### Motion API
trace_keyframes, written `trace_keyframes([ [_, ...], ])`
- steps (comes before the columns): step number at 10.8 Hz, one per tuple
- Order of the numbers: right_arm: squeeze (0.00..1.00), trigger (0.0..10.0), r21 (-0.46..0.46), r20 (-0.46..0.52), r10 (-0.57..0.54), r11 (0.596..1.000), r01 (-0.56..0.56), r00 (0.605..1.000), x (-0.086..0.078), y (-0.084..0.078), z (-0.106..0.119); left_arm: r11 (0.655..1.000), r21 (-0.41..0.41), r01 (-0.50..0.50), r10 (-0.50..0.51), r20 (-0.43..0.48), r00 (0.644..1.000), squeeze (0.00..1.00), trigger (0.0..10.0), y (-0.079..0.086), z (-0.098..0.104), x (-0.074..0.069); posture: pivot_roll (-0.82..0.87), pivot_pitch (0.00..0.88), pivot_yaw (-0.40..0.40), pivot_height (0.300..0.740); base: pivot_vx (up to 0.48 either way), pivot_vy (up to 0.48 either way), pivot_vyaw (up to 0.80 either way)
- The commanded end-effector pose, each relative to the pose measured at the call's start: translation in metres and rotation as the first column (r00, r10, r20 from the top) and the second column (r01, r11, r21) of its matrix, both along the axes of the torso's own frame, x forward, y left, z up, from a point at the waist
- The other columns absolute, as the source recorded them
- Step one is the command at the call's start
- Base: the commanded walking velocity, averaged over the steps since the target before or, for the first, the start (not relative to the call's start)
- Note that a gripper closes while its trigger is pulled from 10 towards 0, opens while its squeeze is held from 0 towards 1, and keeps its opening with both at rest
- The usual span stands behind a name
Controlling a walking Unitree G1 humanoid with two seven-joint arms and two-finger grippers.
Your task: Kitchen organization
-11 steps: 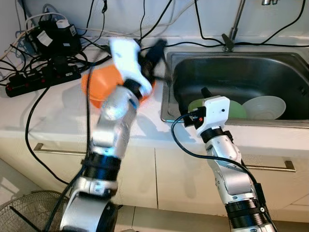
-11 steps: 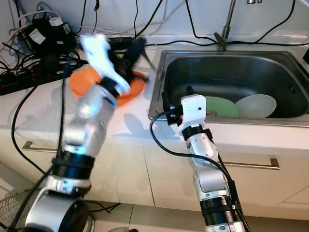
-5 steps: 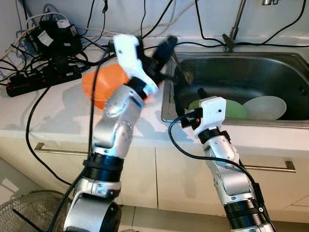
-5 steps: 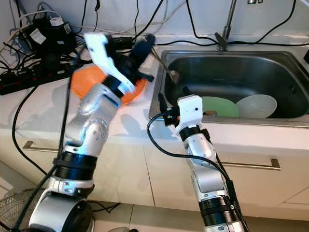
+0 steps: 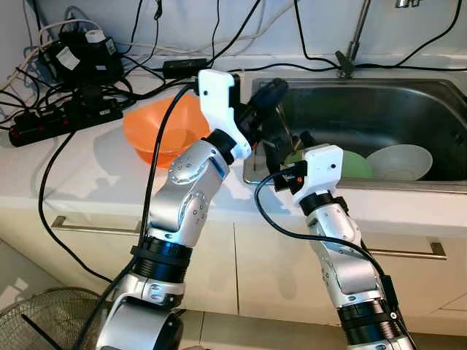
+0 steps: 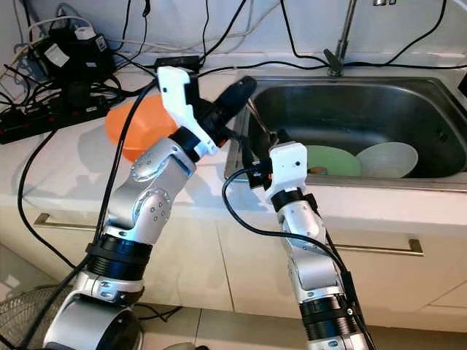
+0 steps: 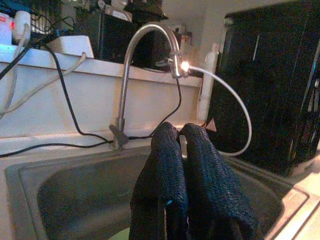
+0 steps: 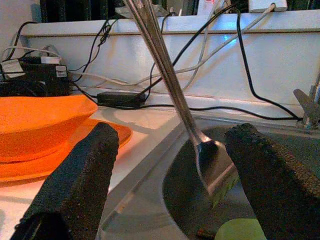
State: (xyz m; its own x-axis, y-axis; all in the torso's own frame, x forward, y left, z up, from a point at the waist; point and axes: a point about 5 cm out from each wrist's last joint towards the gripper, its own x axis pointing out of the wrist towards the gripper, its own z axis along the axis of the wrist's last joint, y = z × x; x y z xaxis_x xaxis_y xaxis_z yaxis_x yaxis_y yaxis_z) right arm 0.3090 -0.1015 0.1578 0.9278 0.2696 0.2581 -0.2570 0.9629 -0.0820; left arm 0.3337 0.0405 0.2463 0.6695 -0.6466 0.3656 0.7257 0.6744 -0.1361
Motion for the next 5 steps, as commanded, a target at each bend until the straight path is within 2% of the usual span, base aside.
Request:
trace_keyframes([
  [1,0.0,10.0,0.007,0.047,-0.002,1.0,0.002,0.999,0.0029,0.0013,0.0123,0.999,0.035,0.01,-0.01,0.017,1.0,0.0,10.0,-0.0011,0.0001,-0.0023,0.0,0.0,0.096,0.74,0.0,0.0,0.0],
  [5,0.0,10.0,0.025,0.052,-0.008,1.0,0.007,0.999,0.0058,0.0027,0.0159,0.998,0.057,0.023,-0.023,-0.009,1.0,0.0,10.0,0.0006,-0.0044,-0.0025,0.01,0.0,0.091,0.74,0.0,0.0,0.0],
])
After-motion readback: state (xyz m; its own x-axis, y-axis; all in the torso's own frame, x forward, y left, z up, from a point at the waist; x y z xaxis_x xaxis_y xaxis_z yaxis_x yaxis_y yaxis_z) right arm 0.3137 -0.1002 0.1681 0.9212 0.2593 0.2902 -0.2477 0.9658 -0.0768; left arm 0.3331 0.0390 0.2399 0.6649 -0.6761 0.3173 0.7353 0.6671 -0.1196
